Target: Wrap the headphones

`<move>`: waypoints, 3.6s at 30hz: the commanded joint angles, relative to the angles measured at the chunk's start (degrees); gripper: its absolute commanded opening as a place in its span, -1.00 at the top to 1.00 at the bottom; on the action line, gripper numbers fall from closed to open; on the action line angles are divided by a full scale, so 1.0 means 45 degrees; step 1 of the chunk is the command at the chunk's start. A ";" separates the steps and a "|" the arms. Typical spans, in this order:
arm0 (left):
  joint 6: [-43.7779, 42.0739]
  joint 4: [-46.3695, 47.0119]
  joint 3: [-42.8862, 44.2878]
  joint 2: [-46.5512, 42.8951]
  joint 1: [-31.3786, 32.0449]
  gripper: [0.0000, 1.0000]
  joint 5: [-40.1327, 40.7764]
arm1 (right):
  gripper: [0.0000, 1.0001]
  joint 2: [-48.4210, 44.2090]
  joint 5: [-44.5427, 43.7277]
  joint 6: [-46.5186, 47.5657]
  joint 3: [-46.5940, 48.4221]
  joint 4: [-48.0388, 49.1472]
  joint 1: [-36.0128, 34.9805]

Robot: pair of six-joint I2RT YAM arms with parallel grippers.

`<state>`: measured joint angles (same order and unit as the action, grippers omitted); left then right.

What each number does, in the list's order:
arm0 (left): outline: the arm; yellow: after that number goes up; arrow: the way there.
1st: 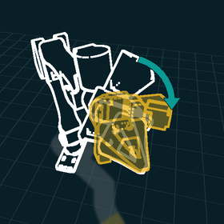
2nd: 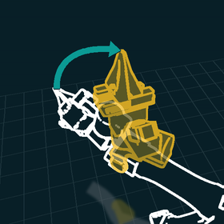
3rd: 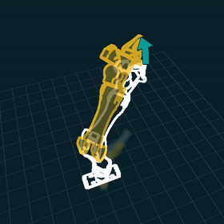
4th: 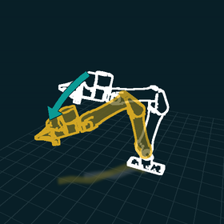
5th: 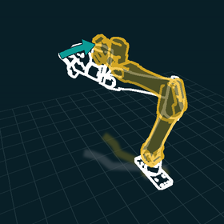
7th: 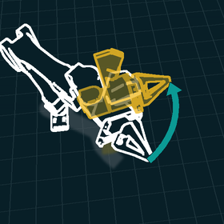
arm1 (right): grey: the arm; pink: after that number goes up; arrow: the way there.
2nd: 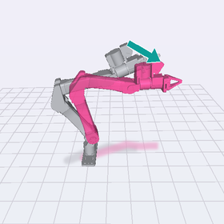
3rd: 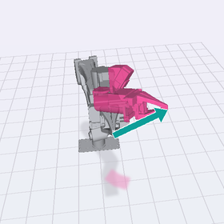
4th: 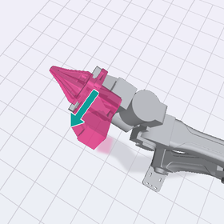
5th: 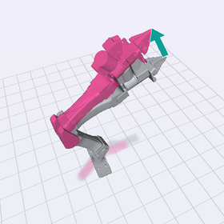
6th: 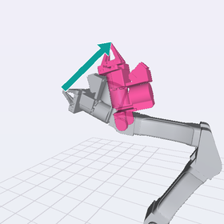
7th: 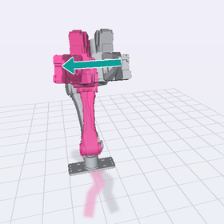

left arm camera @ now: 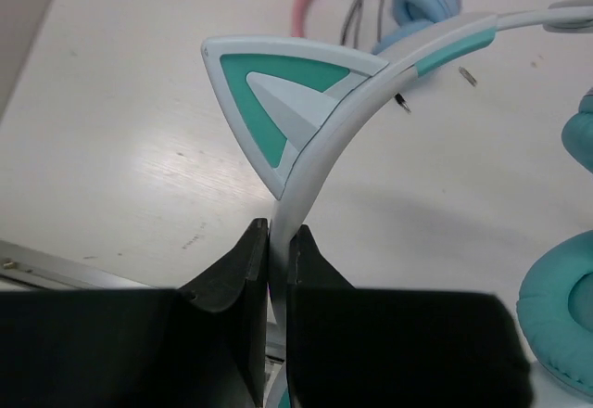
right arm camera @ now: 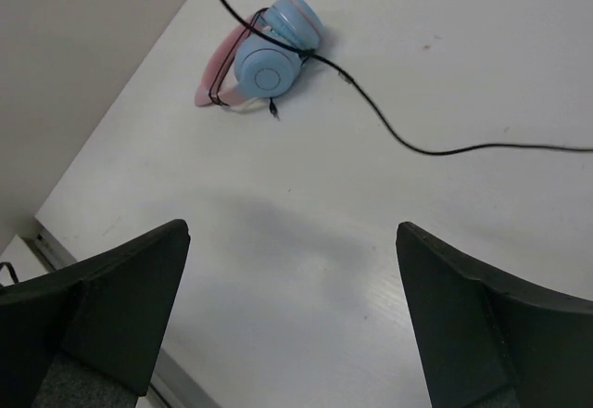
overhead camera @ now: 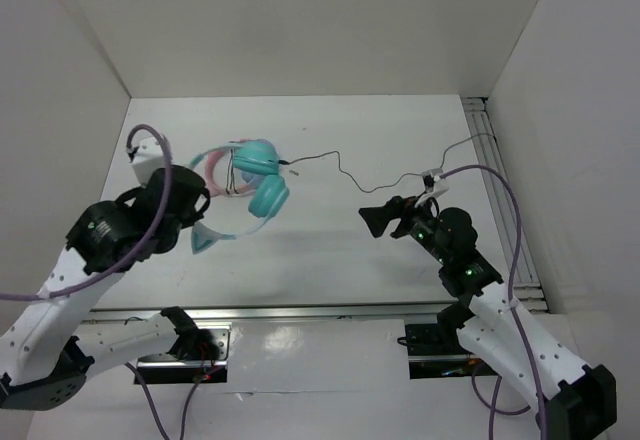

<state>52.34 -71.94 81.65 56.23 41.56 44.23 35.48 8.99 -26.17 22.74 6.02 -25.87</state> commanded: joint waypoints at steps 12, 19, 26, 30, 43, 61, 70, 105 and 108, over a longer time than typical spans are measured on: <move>-0.2371 -0.1415 0.3515 0.0277 -0.1697 1.00 -0.0022 | -0.78 0.7365 0.2843 0.3473 0.1937 0.6334 -0.1047; -0.2607 -0.1415 0.4415 0.0513 -0.1813 1.00 -0.0590 | -0.66 0.9632 0.2203 0.3901 0.2289 0.7411 -0.1322; -0.2724 -0.1415 0.4552 0.0513 -0.1814 1.00 -0.0416 | -0.60 1.0144 0.2627 0.4059 0.2876 0.7275 -0.1477; -0.2724 -0.1415 0.4416 0.0668 -0.2203 1.00 -0.0238 | -0.71 0.8719 0.3451 0.4175 0.2622 0.6282 -0.2139; -0.3076 -0.1064 0.4141 0.0904 -0.2322 1.00 -0.0921 | -0.80 0.6898 -0.1215 0.6030 0.2759 0.4187 -0.3334; -0.3310 -0.1181 0.4415 0.0786 -0.2322 1.00 -0.1059 | -0.12 1.0433 -0.0436 0.6012 0.3170 0.7135 -0.2162; -0.3427 -0.0695 0.3619 0.0904 -0.2322 1.00 0.0013 | 1.00 0.9344 -0.1716 0.5368 0.2602 0.6633 -0.2238; -0.8289 0.4559 -0.1346 0.3252 0.7678 1.00 -0.4574 | 1.00 0.3384 -0.6887 0.5874 0.5376 -0.2920 -0.7142; -0.8290 0.5009 -0.1503 0.2528 0.7678 1.00 -0.4574 | 1.00 0.3384 -0.5657 0.6147 0.5259 -0.2804 -0.7142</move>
<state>17.76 -54.68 75.07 70.85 75.50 27.55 51.35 -21.69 0.08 46.39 -10.72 -58.43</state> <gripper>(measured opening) 0.174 0.020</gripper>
